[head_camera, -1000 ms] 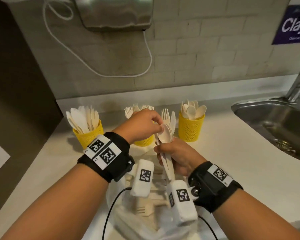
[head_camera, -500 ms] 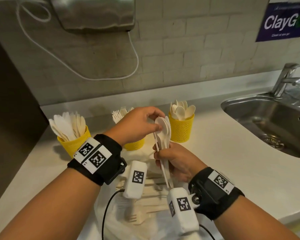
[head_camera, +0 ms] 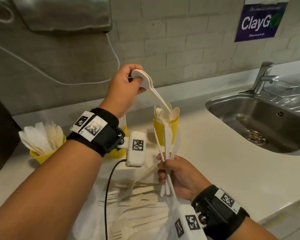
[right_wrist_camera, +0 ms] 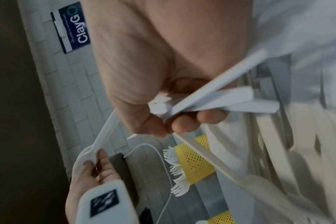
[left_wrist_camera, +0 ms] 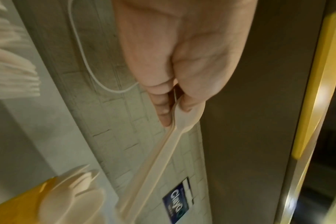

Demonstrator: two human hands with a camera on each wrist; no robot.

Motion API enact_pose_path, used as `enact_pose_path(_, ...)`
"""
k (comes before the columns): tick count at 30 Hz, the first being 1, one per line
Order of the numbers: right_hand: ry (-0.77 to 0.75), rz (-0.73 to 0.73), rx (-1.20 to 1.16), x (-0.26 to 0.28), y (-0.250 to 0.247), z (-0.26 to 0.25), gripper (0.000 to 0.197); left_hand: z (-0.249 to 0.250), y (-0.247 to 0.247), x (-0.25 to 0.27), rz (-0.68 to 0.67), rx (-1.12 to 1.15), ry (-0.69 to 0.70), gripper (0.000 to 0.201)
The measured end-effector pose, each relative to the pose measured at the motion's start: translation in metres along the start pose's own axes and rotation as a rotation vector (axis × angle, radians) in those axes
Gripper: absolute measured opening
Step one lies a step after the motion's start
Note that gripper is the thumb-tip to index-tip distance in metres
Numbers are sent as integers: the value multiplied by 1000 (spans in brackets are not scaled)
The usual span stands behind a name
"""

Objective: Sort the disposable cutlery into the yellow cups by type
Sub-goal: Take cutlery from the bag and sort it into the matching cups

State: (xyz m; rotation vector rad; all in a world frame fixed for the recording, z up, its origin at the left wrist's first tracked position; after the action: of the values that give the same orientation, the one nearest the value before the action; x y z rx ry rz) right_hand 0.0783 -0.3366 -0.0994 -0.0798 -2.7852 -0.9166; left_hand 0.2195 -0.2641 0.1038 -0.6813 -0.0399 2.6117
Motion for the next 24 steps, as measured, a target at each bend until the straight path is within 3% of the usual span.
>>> enact_pose_path(7, -2, 35, -108, 2, -13, 1, 21, -26, 53, -13, -92, -492, 119, 24)
enact_pose_path(14, -11, 28, -100, 5, -17, -2, 20, -17, 54, -17, -74, -582, 170, 26)
enact_pose_path(16, -11, 29, -94, 5, -16, -2, 20, -21, 59, -15, -144, -618, 145, 26)
enact_pose_path(21, 2, 29, -90, 4, -13, 1, 23, -59, 82, 1, -493, -830, -40, 31)
enact_pose_path(24, -4, 17, -127, 3, -9, 0, 23, -59, 63, 10, -445, -838, -97, 39)
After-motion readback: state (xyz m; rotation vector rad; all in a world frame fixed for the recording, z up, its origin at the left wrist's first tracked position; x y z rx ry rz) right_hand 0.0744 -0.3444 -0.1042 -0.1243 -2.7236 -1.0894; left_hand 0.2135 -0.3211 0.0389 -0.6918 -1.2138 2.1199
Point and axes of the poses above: each hand's wrist, its own x-axis away from the middle knuckle, its own y-axis out of the palm, z = x × y, the point moved 7 cm from there along -x, towards the middle knuckle, and after that the axes turned 4 degrees about -z, right-handed, at the moved point
